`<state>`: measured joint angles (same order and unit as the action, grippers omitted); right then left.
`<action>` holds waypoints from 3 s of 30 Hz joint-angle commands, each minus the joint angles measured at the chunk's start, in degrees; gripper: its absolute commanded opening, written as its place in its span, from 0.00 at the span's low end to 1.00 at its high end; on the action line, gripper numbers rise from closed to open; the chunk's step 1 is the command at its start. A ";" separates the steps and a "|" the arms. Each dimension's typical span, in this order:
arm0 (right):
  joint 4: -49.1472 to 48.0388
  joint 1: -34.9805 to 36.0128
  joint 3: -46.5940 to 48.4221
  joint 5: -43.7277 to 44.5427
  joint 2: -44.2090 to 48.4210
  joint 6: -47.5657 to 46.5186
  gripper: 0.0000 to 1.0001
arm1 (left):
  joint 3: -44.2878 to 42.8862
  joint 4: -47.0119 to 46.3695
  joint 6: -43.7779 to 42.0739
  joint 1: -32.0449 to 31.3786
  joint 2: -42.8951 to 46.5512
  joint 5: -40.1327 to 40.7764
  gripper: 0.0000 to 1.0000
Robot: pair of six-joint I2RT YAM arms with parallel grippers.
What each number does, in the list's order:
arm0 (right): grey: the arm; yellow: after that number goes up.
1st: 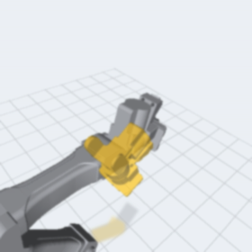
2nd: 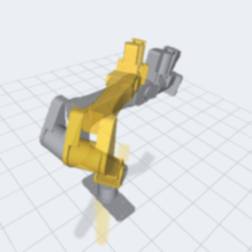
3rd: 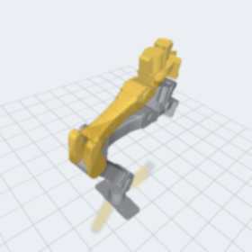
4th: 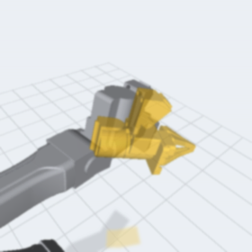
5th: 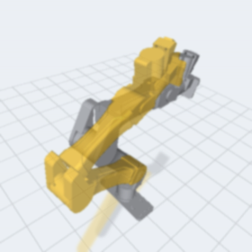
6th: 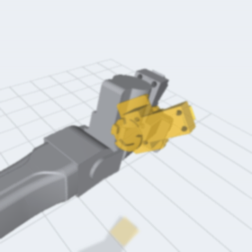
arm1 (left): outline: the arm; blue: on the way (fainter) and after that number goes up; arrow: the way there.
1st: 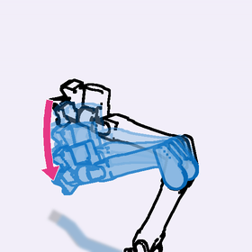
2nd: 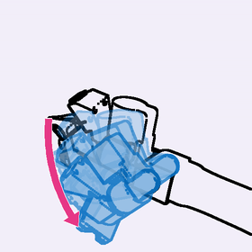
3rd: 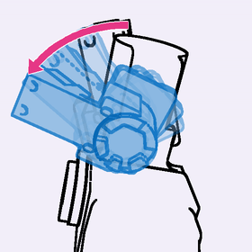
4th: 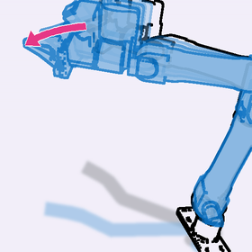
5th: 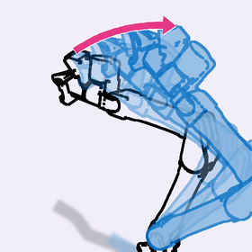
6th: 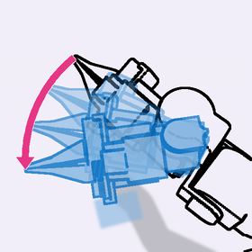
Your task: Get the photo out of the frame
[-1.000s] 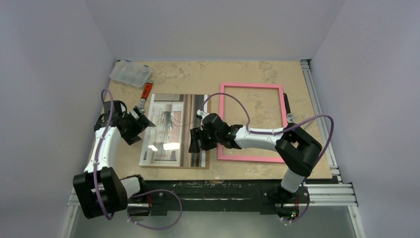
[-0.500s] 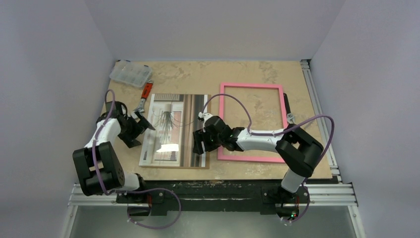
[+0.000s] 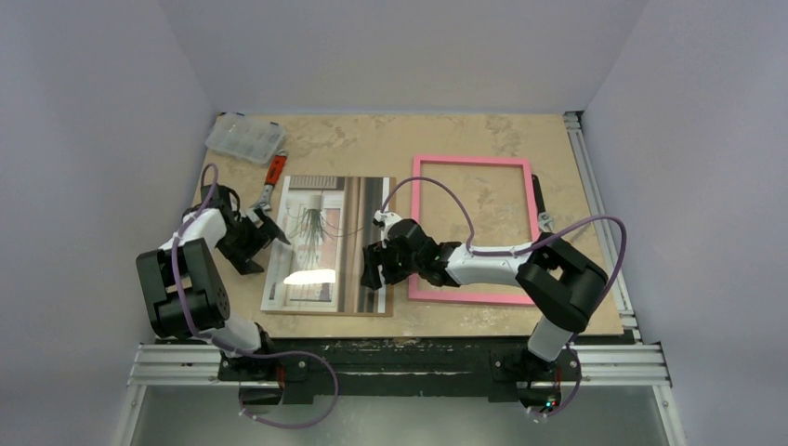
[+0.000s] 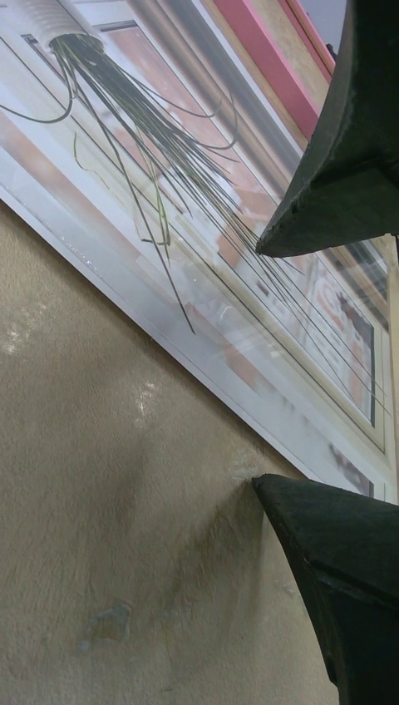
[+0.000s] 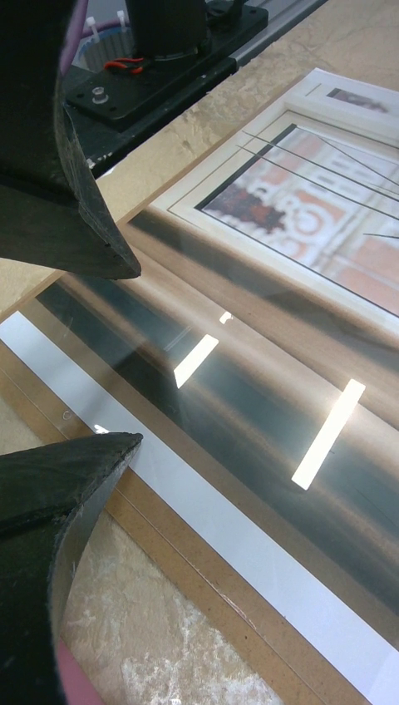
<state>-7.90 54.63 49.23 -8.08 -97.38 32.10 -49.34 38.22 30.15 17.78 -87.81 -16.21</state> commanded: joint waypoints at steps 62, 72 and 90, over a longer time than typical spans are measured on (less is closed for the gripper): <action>10.53 1.54 6.36 2.11 -1.26 -2.65 0.68 | 3.02 0.65 2.33 -1.71 19.80 -13.80 0.09; 19.39 13.05 15.60 17.45 2.87 -12.99 0.71 | 0.59 4.24 1.78 -1.70 18.31 -12.42 0.00; 32.01 37.31 29.62 45.62 -6.87 -22.69 0.43 | -1.16 6.18 1.07 -1.70 17.32 -11.42 0.00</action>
<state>20.29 90.39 73.21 31.99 -101.32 9.93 -48.34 43.79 31.92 16.34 -70.32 -27.31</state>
